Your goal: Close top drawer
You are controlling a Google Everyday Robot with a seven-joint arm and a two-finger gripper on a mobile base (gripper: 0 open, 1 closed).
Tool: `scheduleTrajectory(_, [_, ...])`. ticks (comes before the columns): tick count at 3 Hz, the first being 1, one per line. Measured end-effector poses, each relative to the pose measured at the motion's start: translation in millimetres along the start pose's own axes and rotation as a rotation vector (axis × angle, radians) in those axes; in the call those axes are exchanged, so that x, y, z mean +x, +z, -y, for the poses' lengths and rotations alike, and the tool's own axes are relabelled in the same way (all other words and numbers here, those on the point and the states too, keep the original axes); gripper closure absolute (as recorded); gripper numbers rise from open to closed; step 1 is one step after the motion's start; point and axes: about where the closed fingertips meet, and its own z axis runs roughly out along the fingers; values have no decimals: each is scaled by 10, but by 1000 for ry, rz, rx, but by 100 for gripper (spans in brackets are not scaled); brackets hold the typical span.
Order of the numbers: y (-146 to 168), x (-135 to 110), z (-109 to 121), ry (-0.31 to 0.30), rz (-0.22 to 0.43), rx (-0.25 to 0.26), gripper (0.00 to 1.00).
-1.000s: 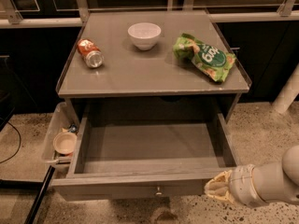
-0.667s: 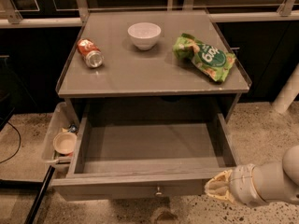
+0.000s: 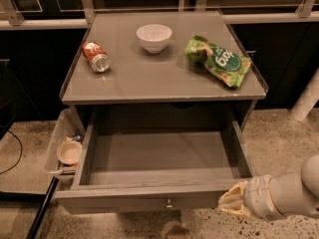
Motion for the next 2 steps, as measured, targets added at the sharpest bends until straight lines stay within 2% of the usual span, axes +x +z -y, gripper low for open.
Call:
scheduleTrajectory(1, [71, -35, 135, -15, 26, 31, 12])
scheduleTrajectory(2, [103, -36, 180, -24, 33, 40, 7])
